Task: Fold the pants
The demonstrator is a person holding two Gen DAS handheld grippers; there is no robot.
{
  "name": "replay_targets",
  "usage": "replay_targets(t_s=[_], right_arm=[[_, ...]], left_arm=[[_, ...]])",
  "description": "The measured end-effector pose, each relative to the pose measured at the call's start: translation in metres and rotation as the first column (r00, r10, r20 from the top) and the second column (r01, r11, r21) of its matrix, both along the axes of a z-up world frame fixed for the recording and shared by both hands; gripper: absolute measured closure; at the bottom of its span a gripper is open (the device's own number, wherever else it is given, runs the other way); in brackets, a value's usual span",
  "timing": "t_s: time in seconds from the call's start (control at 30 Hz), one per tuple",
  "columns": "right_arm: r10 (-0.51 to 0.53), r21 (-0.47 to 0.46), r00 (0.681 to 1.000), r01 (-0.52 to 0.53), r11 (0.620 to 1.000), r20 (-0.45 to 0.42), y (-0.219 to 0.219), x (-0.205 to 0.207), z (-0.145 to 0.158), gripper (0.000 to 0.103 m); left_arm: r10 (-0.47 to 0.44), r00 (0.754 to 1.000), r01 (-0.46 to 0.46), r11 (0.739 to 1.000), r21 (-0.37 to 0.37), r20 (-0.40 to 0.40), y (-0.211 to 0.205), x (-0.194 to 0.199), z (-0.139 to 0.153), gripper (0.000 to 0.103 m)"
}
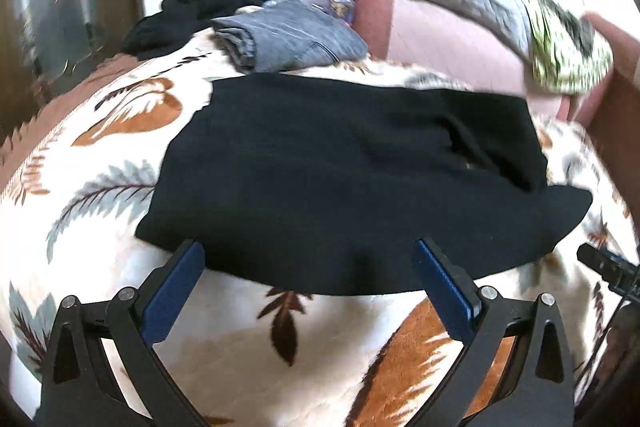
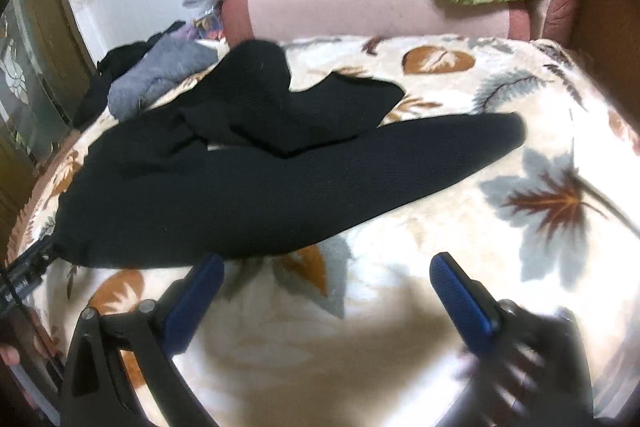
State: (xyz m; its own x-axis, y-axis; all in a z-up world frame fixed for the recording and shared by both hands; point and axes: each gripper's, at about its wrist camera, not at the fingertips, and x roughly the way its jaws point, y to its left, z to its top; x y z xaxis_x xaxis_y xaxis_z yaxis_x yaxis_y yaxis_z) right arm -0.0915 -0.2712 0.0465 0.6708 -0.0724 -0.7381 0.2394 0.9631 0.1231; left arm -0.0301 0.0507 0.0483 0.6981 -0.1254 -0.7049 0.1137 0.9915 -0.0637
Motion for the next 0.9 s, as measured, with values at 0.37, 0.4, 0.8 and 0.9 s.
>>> replay_targets(t_s=[0.37,0.4,0.8,0.9], right_arm=[[-0.036,0.030,0.999,0.036,0.999,-0.018,-0.023,-0.001,-0.010,0.000],[-0.036,0.030,0.999,0.037,0.999,-0.020,-0.023,-0.001,-0.012,0.000],[-0.059,0.093,0.998,0.060,0.994,-0.013,-0.045,0.008,-0.024,0.001],[-0.070,0.133,0.998,0.070,0.989,-0.003,-0.056,0.012,-0.028,0.001]], left_arm=[[0.095,0.988,-0.108,0.988,-0.108,-0.118,0.027,0.011,-0.022,0.000],[0.092,0.989,-0.105,0.989,-0.105,-0.116,0.026,0.010,-0.023,0.000],[0.094,0.989,-0.106,0.989,-0.101,-0.118,0.023,0.023,-0.029,0.000],[0.091,0.989,-0.104,0.988,-0.110,-0.115,0.023,0.027,-0.029,0.000]])
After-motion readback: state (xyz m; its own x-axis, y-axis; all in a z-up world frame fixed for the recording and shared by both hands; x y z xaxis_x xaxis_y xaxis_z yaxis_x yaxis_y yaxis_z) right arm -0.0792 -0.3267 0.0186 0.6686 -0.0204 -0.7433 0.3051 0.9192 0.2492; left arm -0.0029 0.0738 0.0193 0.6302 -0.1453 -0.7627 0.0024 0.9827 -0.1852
